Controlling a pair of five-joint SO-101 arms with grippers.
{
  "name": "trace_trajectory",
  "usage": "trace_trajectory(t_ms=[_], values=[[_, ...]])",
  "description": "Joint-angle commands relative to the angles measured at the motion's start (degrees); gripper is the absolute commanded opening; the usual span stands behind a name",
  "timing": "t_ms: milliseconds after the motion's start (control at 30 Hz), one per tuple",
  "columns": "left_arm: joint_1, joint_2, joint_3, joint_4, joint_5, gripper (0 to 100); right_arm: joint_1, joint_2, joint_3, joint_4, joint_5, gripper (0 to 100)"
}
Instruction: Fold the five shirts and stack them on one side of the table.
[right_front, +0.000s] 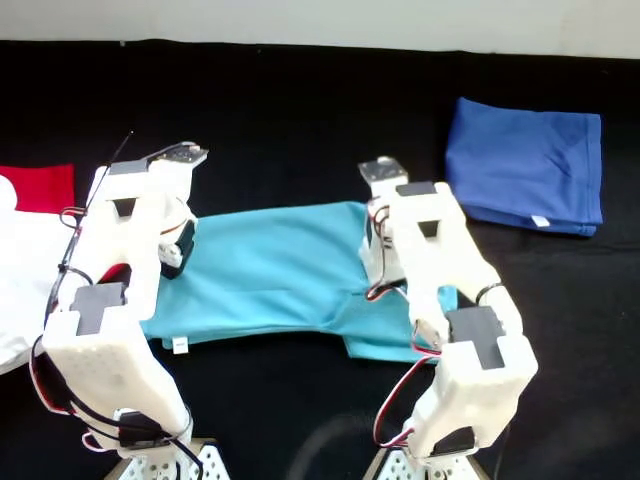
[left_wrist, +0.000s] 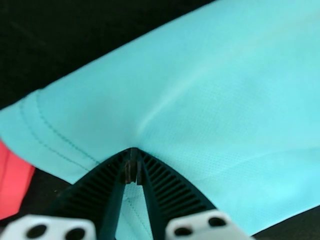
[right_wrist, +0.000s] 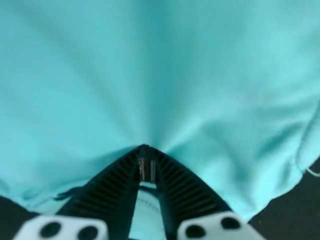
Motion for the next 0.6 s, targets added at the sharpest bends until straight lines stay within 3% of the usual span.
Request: trace_trajectory(t_ms=[0, 567], values=[[-0.6, 0.6, 0.2, -1.1, 0.4, 1, -0.6, -4.2, 0.2, 5.1, -0.4, 0.5], [-0.6, 0.6, 0.2, -1.1, 0.5, 1, -1.3, -14.4, 21.9, -4.6, -0.3, 0.5]])
